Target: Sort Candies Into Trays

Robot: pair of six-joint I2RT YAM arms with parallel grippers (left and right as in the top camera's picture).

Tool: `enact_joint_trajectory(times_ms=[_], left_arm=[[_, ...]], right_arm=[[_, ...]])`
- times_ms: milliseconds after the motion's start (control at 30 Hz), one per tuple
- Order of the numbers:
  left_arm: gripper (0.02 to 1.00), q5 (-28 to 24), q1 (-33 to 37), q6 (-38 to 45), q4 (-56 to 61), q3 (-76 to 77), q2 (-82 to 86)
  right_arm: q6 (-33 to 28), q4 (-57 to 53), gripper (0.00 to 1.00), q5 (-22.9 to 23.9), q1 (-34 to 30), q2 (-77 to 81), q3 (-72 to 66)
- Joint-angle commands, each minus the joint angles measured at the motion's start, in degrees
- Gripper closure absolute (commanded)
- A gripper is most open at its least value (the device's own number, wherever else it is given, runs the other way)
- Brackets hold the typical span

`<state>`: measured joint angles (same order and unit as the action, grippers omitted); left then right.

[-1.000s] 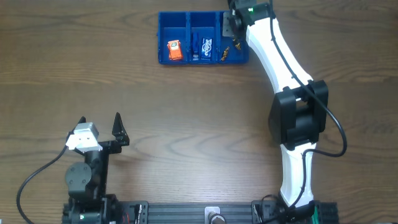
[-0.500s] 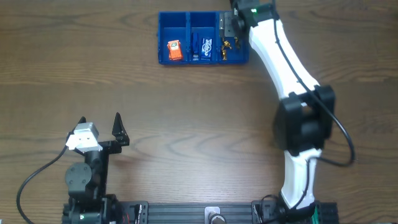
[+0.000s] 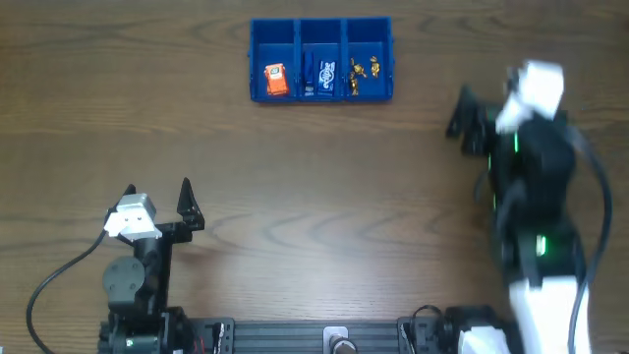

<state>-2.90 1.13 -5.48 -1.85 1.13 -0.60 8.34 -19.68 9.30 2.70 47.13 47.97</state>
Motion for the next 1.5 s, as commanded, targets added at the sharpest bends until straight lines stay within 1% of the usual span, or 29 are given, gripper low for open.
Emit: enact_joint_trajectory(times_ms=[33, 200, 367, 600, 667, 733, 1500], left_arm=[[0.020, 0.5, 0.3, 0.8, -2.5, -0.9, 0.4], [0.020, 0.5, 0.3, 0.8, -2.5, -0.9, 0.4], [0.020, 0.5, 0.3, 0.8, -2.5, -0.9, 0.4], [0.020, 0.5, 0.3, 0.8, -2.5, -0.9, 0.4], [0.020, 0.5, 0.3, 0.8, -2.5, -0.9, 0.4], [0.020, 0.5, 0.3, 0.8, -2.5, -0.9, 0.4], [0.023, 0.5, 0.3, 0.8, -2.5, -0.9, 0.4]], right_arm=[[-1.2, 7.1, 0.003, -3.9, -0.9, -18.4, -20.3], [-1.4, 10.5, 0.003, -4.1, -0.8, -34.2, -32.2], [-1.4, 11.5, 0.003, -4.5, -0.8, -47.1, -39.4], [-1.4, 12.2, 0.003, -4.7, 0.5, -47.0, -46.0], [-1.4, 14.1, 0.003, -6.9, 0.9, -47.0, -46.8], [-1.5, 15.2, 0.003, -6.9, 1.1, -47.0, -47.6], [-1.5, 15.1, 0.003, -6.9, 1.0, -47.0, -47.5]])
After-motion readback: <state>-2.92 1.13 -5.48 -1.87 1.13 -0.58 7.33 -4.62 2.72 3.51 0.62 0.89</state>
